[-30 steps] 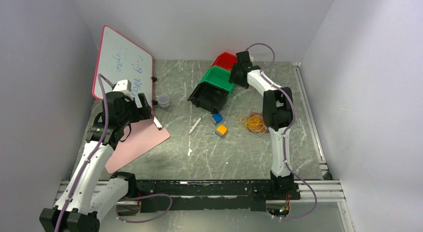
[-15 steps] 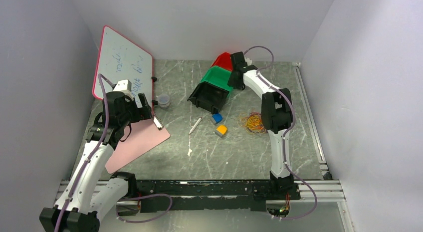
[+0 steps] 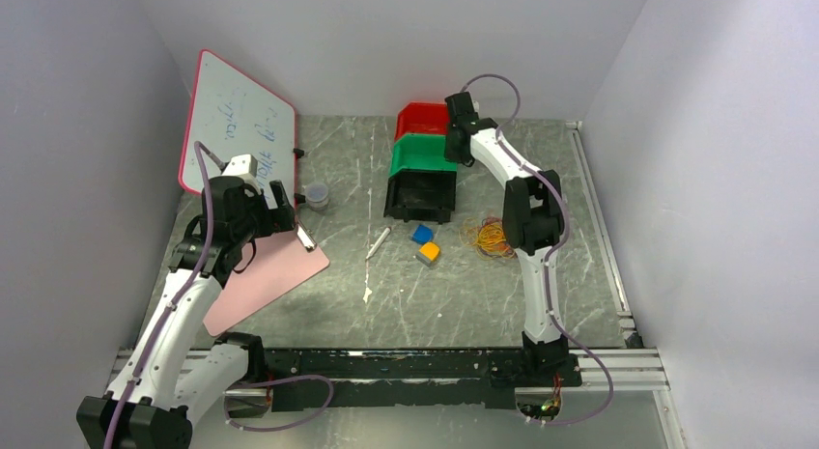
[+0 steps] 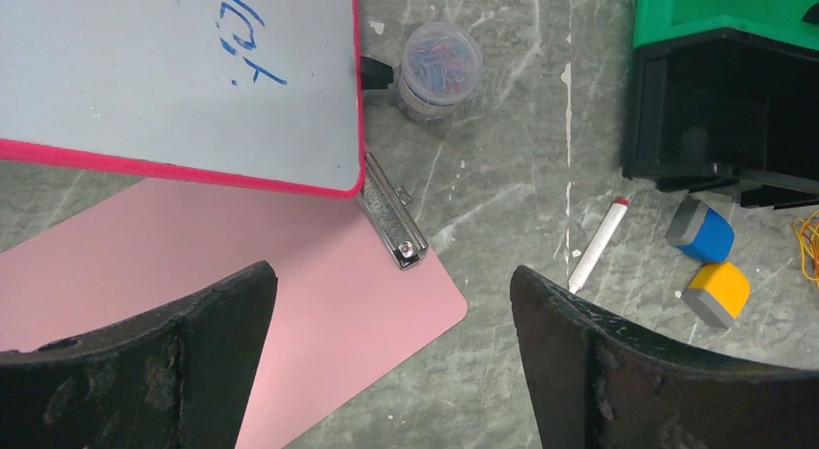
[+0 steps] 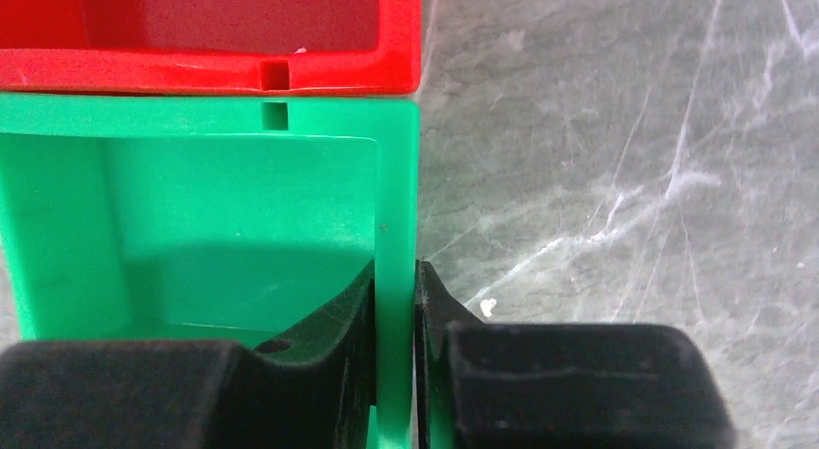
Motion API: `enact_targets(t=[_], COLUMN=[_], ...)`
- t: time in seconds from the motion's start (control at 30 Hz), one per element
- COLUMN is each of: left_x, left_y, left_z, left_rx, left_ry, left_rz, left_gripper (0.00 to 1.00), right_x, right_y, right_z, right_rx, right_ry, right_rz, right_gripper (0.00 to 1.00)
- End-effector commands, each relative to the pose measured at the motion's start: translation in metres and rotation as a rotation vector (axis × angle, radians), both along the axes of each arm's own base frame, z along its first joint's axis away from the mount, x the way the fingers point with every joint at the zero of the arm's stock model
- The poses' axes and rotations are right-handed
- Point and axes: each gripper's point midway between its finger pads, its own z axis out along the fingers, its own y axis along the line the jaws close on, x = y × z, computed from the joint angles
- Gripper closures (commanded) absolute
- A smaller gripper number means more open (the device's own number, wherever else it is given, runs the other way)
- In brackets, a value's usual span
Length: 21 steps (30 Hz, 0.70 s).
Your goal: Untangle the cables
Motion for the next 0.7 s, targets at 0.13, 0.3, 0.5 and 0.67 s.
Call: enact_targets(t=[0.13,0.3,0.5,0.67], left_x=[0.0,-0.001,-0.001,-0.001], left_y=[-0.007,-0.007,-0.007,-0.007], left_z=[0.001,0.002,0.002,0.003], left_rx=[-0.013,-0.01,-0.013,-0.01], left_ry=[-0.003,-0.007,-0.007,-0.009], left_rz=[-0.03,-0.03,-0.034,-0.031], left_gripper=[0.05,0.05,0.05,0.05], right_x=[0.014,0.02,0.031,0.038], right_y=[0.018,0.022,0.025,0.029], right_z=[-0.001,-0.007,-0.004,0.009], right_rx=[-0.09,-0.141,-0.179,-0.158], right_ry=[-0.034,-0.026,-0.066,-0.11], right_rz=[0.372,0.5,0.574,0.535], right_gripper=[0.83,0.83,0.54,0.37])
